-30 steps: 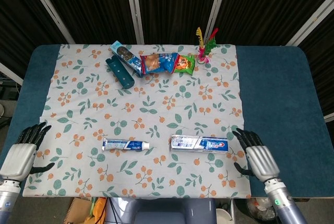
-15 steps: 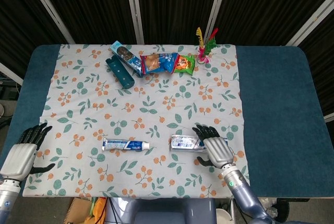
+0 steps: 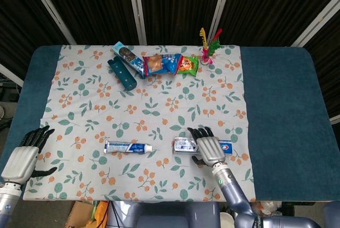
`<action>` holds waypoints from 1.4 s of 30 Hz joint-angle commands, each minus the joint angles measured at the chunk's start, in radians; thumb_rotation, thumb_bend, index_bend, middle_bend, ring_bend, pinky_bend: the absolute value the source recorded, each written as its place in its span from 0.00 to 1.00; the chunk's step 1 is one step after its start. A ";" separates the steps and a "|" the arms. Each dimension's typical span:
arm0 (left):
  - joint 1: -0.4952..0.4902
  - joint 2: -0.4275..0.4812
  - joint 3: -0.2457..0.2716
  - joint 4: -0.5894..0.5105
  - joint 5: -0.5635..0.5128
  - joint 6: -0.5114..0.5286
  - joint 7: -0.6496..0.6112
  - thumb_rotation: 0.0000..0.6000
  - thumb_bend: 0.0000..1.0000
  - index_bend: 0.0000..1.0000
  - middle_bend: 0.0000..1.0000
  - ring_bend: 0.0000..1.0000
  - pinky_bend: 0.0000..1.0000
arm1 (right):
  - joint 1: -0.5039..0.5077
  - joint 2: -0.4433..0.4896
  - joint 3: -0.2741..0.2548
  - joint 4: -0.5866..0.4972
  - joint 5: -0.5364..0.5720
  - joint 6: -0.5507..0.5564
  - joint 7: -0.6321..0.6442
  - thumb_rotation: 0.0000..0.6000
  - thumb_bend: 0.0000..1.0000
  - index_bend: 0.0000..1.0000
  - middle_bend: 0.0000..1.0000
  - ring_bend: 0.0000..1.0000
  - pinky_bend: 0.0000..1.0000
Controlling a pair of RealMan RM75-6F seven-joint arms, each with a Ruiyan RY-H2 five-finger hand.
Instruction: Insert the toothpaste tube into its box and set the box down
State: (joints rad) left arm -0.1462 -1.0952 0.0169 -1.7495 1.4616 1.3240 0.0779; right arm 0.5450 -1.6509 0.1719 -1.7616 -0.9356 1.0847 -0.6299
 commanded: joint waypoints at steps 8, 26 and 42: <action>-0.002 0.003 0.002 -0.002 -0.001 -0.005 -0.005 1.00 0.00 0.00 0.00 0.00 0.00 | 0.011 -0.031 -0.015 0.053 0.029 0.027 -0.006 1.00 0.31 0.28 0.37 0.31 0.15; -0.005 0.004 0.003 -0.007 -0.012 -0.013 -0.001 1.00 0.00 0.00 0.00 0.00 0.00 | -0.024 0.010 -0.049 -0.038 -0.090 0.104 0.089 1.00 0.33 0.41 0.47 0.41 0.21; -0.141 -0.084 -0.083 -0.028 -0.168 -0.163 0.238 1.00 0.03 0.08 0.05 0.06 0.16 | -0.159 0.294 -0.100 -0.233 -0.394 0.220 0.427 1.00 0.33 0.41 0.47 0.41 0.21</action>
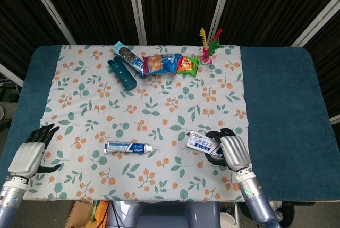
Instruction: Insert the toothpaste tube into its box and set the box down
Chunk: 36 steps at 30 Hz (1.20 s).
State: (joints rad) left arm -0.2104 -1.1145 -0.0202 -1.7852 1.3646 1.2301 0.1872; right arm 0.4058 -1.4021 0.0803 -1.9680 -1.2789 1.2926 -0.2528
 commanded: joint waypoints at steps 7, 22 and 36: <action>-0.176 -0.177 -0.091 0.012 -0.168 -0.137 0.290 1.00 0.11 0.23 0.26 0.24 0.33 | -0.023 0.063 0.001 -0.028 -0.069 0.006 0.087 1.00 0.33 0.41 0.47 0.41 0.21; -0.341 -0.452 -0.116 0.107 -0.328 -0.179 0.499 1.00 0.15 0.37 0.39 0.35 0.39 | -0.044 0.090 0.004 -0.007 -0.083 0.006 0.111 1.00 0.33 0.41 0.47 0.41 0.21; -0.368 -0.524 -0.085 0.170 -0.379 -0.133 0.544 1.00 0.35 0.59 0.63 0.56 0.58 | -0.055 0.107 0.016 -0.017 -0.096 0.003 0.144 1.00 0.33 0.41 0.47 0.41 0.21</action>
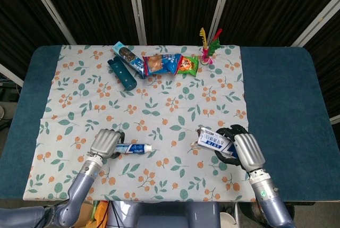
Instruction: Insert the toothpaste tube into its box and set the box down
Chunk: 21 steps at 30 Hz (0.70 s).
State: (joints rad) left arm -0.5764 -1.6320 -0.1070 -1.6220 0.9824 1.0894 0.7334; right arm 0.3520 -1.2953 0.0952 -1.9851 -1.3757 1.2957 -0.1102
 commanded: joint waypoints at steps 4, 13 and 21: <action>-0.008 -0.007 0.004 0.024 0.033 0.019 -0.018 1.00 0.42 0.68 0.72 0.65 0.65 | -0.003 0.002 0.005 -0.002 0.004 -0.002 0.005 1.00 0.34 0.41 0.47 0.41 0.21; -0.052 0.067 -0.018 0.061 0.151 -0.005 -0.096 1.00 0.43 0.71 0.76 0.68 0.68 | 0.001 -0.001 0.027 0.001 0.029 -0.009 0.013 1.00 0.34 0.41 0.47 0.41 0.21; -0.149 0.199 -0.087 0.074 0.330 -0.060 -0.248 1.00 0.43 0.72 0.75 0.68 0.68 | 0.012 -0.023 0.069 -0.001 0.066 -0.001 0.009 1.00 0.34 0.41 0.47 0.41 0.21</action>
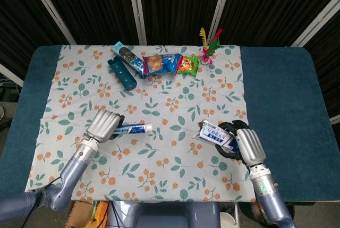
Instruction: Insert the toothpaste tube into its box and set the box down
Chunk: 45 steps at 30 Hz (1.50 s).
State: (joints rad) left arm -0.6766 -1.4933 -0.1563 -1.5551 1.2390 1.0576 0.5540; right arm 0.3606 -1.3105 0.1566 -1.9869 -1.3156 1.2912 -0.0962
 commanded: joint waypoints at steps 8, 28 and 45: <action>-0.170 0.209 -0.101 0.019 0.272 -0.075 -0.276 1.00 0.43 0.71 0.75 0.68 0.68 | 0.037 -0.045 0.040 0.007 0.037 -0.008 -0.063 1.00 0.35 0.41 0.47 0.41 0.21; -0.327 0.360 -0.102 -0.014 0.427 -0.133 -0.424 1.00 0.43 0.72 0.75 0.68 0.68 | 0.073 -0.118 0.057 -0.036 0.116 0.003 -0.187 1.00 0.34 0.41 0.47 0.41 0.21; -0.358 0.343 -0.085 -0.046 0.400 -0.141 -0.343 1.00 0.43 0.72 0.76 0.68 0.68 | 0.070 -0.101 0.060 -0.050 0.140 0.006 -0.174 1.00 0.35 0.41 0.47 0.41 0.23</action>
State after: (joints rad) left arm -1.0334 -1.1507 -0.2422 -1.5999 1.6402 0.9162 0.2093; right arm 0.4310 -1.4117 0.2167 -2.0366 -1.1760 1.2966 -0.2702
